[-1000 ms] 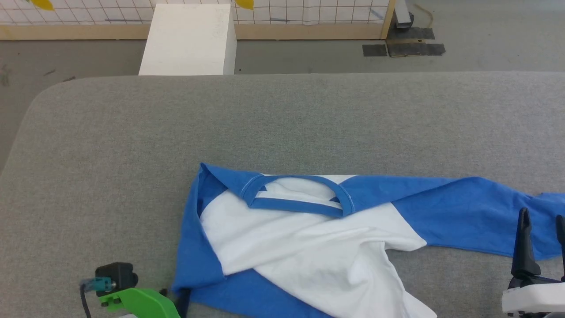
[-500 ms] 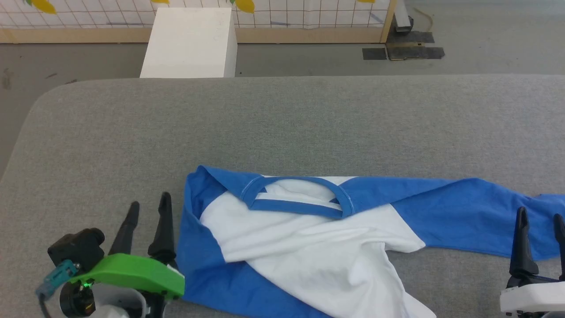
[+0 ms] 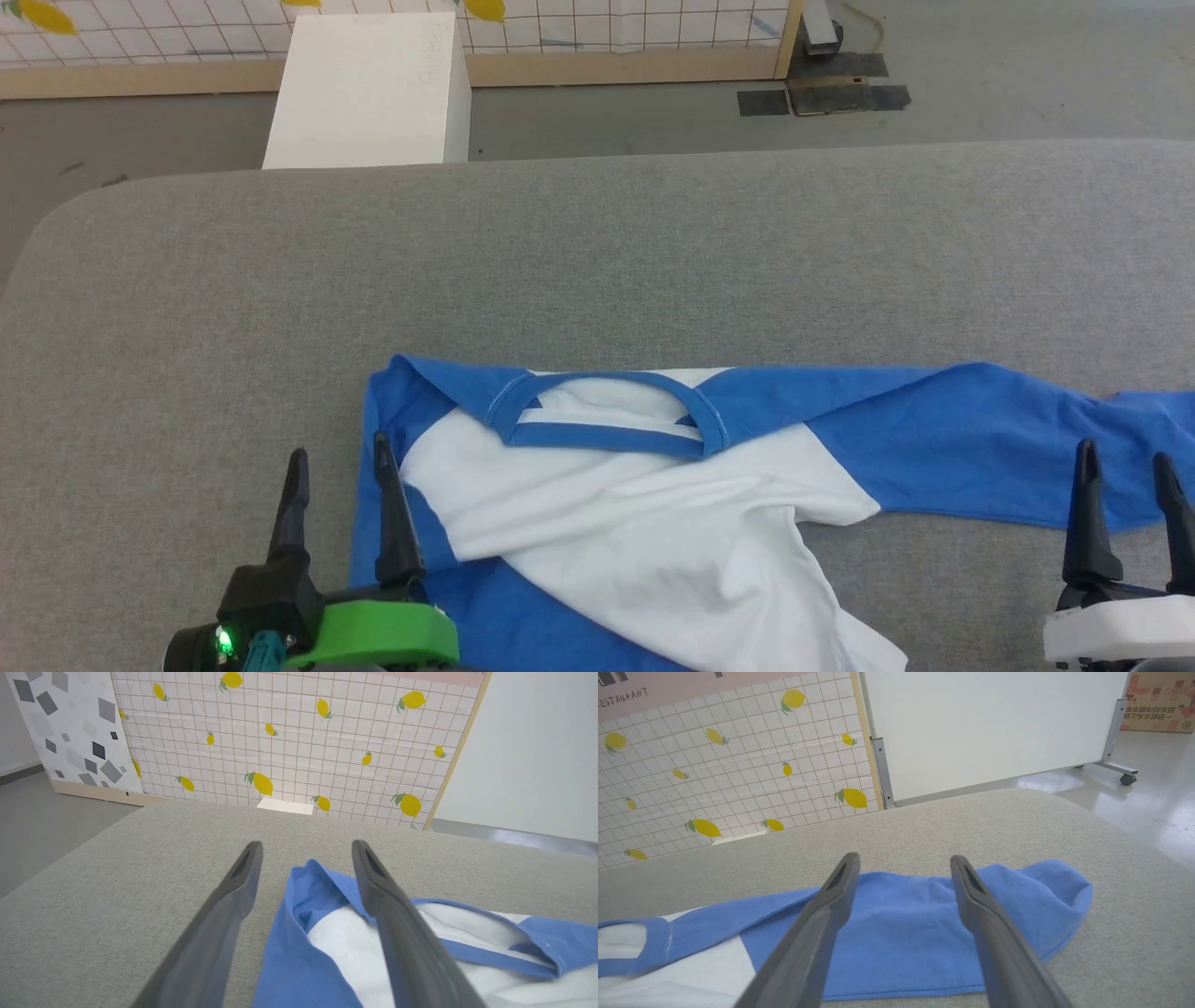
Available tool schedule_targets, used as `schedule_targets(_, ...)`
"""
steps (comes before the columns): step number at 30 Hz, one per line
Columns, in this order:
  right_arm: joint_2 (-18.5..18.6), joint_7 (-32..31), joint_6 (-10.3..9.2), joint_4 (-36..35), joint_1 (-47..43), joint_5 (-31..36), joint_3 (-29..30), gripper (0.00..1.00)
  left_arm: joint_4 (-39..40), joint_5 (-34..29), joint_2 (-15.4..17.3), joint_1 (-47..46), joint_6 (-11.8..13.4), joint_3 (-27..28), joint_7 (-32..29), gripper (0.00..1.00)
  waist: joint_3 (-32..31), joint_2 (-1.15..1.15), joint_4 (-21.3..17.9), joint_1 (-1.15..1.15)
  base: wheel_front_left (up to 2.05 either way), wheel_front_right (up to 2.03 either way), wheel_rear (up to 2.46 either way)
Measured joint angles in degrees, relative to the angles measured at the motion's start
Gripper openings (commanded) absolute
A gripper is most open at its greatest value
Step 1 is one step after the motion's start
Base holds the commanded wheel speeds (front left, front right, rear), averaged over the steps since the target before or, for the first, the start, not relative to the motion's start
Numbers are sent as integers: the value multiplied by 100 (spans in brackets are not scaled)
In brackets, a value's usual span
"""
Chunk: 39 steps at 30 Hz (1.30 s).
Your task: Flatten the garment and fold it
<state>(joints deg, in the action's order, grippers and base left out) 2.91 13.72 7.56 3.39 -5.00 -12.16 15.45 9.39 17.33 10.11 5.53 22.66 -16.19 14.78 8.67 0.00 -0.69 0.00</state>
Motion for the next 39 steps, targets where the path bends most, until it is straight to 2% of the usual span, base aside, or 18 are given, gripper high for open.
schedule_targets(6,-1,-208,0,-187,151,204,-267,100,-43,-275,-320,34,-421,479,0,100,63,0,37,0,0,0,0)
schedule_targets(9,0,-765,0,-349,437,322,-552,100,-51,-426,-455,31,-600,602,0,100,137,0,54,0,0,0,0)
schedule_targets(11,45,-1412,1,-404,646,380,-784,100,-62,-443,-532,27,-706,661,0,100,198,0,68,0,0,0,0)
schedule_targets(20,1238,-4186,0,-328,1118,58,-1477,100,-248,-486,-680,-91,-1006,722,0,100,451,0,247,0,0,0,0)
schedule_targets(25,1625,-5155,1,-80,1162,-60,-1696,100,-342,-485,-694,-127,-1074,706,0,100,541,0,438,0,0,0,0)
schedule_targets(28,1771,-5364,0,113,1210,-69,-1858,100,-371,-468,-695,-154,-1077,655,0,100,571,0,546,0,0,0,0)
schedule_targets(29,1771,-5365,0,170,1232,-93,-1844,82,-381,-468,-697,-163,-1078,634,1,100,575,0,575,0,0,0,0)
schedule_targets(30,1801,-5364,0,224,1256,-96,-1897,41,-401,-467,-698,-172,-1079,620,0,100,577,0,609,0,0,0,0)
schedule_targets(31,1839,-5339,0,267,1280,-98,-1961,7,-427,-467,-699,-180,-1087,615,0,100,571,0,639,0,0,0,0)
schedule_targets(32,1841,-5278,0,320,1308,-105,-1951,7,-445,-467,-699,-181,-1095,617,0,100,561,0,658,0,0,0,0)
schedule_targets(33,1833,-5193,1,393,1346,-105,-1958,0,-469,-467,-700,-181,-1101,622,0,100,541,0,673,0,0,0,0)
schedule_targets(39,1866,-4652,2,616,1669,-131,-1822,0,-516,-464,-701,-180,-1148,614,0,100,434,0,626,0,0,0,0)
